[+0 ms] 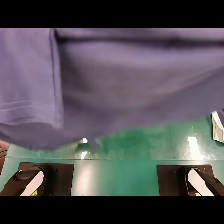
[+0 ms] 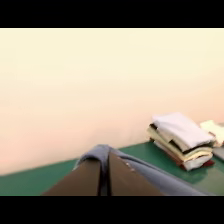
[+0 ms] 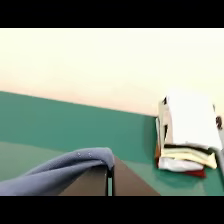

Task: Fold the shirts.

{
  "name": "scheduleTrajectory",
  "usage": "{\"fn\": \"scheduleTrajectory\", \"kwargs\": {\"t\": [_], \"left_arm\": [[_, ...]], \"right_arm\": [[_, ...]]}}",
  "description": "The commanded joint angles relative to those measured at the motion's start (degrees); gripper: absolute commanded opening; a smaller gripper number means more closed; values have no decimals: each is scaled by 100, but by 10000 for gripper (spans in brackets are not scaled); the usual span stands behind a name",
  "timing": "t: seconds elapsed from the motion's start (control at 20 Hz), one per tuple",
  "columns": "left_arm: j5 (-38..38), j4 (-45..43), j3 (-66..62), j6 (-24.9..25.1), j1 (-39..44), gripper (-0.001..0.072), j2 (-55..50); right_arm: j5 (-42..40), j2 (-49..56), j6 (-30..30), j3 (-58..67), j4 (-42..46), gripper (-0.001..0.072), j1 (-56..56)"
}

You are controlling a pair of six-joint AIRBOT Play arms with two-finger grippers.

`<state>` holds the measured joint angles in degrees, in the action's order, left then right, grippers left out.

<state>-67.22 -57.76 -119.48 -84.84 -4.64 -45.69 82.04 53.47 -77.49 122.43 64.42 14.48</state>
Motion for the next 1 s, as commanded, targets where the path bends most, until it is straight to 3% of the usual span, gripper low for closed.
{"fn": "scheduleTrajectory", "kwargs": {"t": [0.0,0.25,0.4,0.65,0.95], "left_arm": [[-79,-457,1211,-22,-4,24,-162],[-225,-468,3154,243,-2,24,-1729],[-120,-295,3342,525,-2,25,-3156],[1276,422,3023,1139,9,24,-4800],[1572,393,2212,1550,7,25,-5226]], "right_arm": [[404,599,-164,-275,111,15,0],[352,1805,-149,-2356,177,15,-302],[87,2909,-151,-2715,177,15,-619],[-726,4636,-170,-1862,173,16,-1005],[-914,5410,-262,-647,184,16,-1180]]}}
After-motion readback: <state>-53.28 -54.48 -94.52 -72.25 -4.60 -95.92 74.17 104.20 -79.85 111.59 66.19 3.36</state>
